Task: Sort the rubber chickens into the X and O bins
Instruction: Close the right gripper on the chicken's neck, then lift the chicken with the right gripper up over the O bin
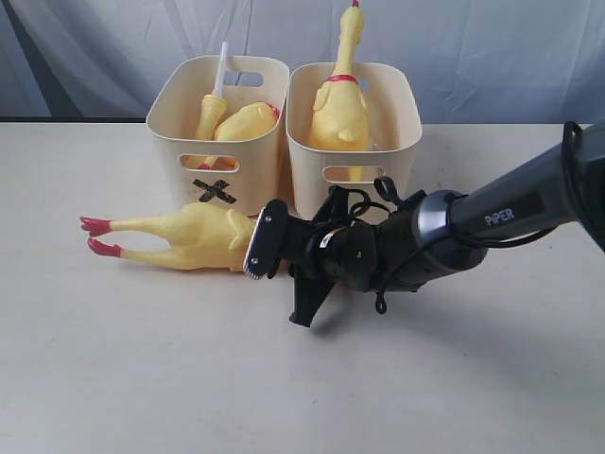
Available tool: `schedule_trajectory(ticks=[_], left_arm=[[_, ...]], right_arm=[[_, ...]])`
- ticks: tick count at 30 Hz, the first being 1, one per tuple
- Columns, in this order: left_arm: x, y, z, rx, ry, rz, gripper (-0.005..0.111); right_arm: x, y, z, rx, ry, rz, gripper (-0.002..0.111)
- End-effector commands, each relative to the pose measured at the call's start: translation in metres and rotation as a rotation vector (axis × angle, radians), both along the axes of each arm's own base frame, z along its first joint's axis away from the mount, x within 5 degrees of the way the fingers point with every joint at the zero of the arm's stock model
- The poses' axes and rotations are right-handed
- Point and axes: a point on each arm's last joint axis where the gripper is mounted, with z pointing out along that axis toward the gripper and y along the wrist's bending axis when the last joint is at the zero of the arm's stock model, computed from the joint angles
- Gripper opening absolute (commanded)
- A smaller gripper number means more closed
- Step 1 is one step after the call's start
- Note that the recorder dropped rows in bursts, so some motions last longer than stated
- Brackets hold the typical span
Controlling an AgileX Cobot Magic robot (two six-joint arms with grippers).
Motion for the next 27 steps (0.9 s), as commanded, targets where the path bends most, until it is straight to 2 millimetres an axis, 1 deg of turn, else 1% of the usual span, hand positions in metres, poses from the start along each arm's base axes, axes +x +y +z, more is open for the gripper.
schedule_trajectory(ticks=[1, 5, 7, 12, 16, 20, 22, 25, 27], left_arm=[[0.001, 0.001, -0.001, 0.003, -0.011, 0.006, 0.0], [0.001, 0.001, 0.0, 0.001, -0.013, 0.005, 0.0], [0.001, 0.001, 0.0, 0.001, -0.015, 0.005, 0.0], [0.001, 0.001, 0.0, 0.001, -0.015, 0.005, 0.0], [0.001, 0.001, 0.0, 0.001, -0.015, 0.005, 0.0], [0.001, 0.001, 0.0, 0.001, -0.015, 0.005, 0.0], [0.001, 0.001, 0.0, 0.001, -0.015, 0.005, 0.0], [0.001, 0.001, 0.0, 0.001, -0.015, 0.005, 0.0], [0.001, 0.001, 0.0, 0.001, -0.015, 0.005, 0.0]], right_arm=[[-0.002, 0.001, 0.0, -0.003, 0.02, 0.01, -0.001], [-0.006, 0.002, 0.013, -0.012, 0.036, 0.065, -0.001], [-0.011, 0.003, 0.023, -0.028, 0.051, 0.119, -0.001], [-0.028, 0.009, 0.056, -0.018, 0.104, 0.206, -0.001], [-0.042, 0.01, 0.089, 0.055, 0.143, 0.208, -0.001], [-0.051, 0.006, 0.131, 0.197, 0.136, 0.16, -0.001], [-0.054, 0.002, 0.152, 0.253, 0.094, 0.145, -0.001], [-0.056, -0.006, 0.185, 0.32, -0.021, 0.127, -0.001], [-0.057, -0.011, 0.202, 0.349, -0.107, 0.119, -0.001]])
